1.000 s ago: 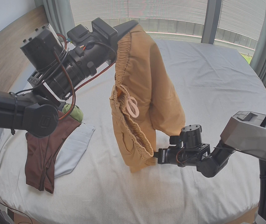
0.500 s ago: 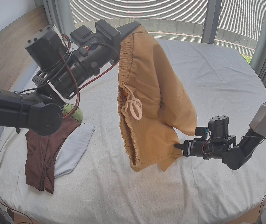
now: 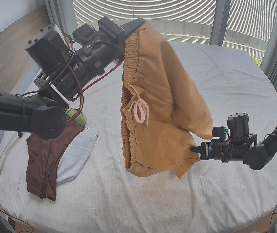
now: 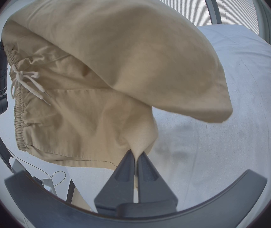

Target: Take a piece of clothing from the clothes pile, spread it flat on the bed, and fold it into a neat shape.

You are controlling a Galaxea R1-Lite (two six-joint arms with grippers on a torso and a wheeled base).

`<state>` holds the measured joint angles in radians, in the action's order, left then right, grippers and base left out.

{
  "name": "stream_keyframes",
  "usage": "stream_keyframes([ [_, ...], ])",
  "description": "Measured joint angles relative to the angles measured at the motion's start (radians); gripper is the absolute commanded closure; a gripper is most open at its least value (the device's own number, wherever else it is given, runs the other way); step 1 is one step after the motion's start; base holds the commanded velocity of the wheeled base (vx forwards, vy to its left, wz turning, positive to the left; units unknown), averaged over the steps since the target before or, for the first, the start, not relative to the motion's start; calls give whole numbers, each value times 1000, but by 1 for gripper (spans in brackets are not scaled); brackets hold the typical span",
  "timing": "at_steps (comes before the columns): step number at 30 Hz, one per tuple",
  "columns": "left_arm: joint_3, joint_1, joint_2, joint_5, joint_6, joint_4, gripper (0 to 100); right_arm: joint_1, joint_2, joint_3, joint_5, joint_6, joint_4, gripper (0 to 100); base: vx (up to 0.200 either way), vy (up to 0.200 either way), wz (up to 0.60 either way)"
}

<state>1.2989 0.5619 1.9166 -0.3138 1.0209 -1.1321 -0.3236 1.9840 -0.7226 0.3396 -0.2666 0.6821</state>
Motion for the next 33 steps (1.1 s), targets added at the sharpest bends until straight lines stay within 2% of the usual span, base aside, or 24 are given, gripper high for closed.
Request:
stream_keyframes([
  [8, -51, -24, 1, 0, -1, -11, 100, -42, 74, -65, 0, 2, -4, 100, 0, 0, 0],
  [19, -155, -119, 7, -11, -3, -101, 100, -120, 249, -217, 0, 6, -9, 100, 0, 0, 0],
  [31, -233, -171, 7, -13, -1, -164, 100, -181, 337, -285, 5, 1, -1, 100, 0, 0, 0],
  [32, -235, -176, 7, -13, -1, -163, 100, -181, 341, -287, 7, 0, 0, 0, 0, 0, 0],
  [33, -236, -181, 7, -13, -1, -163, 100, -182, 344, -287, 8, -1, 0, 0, 0, 0, 0],
])
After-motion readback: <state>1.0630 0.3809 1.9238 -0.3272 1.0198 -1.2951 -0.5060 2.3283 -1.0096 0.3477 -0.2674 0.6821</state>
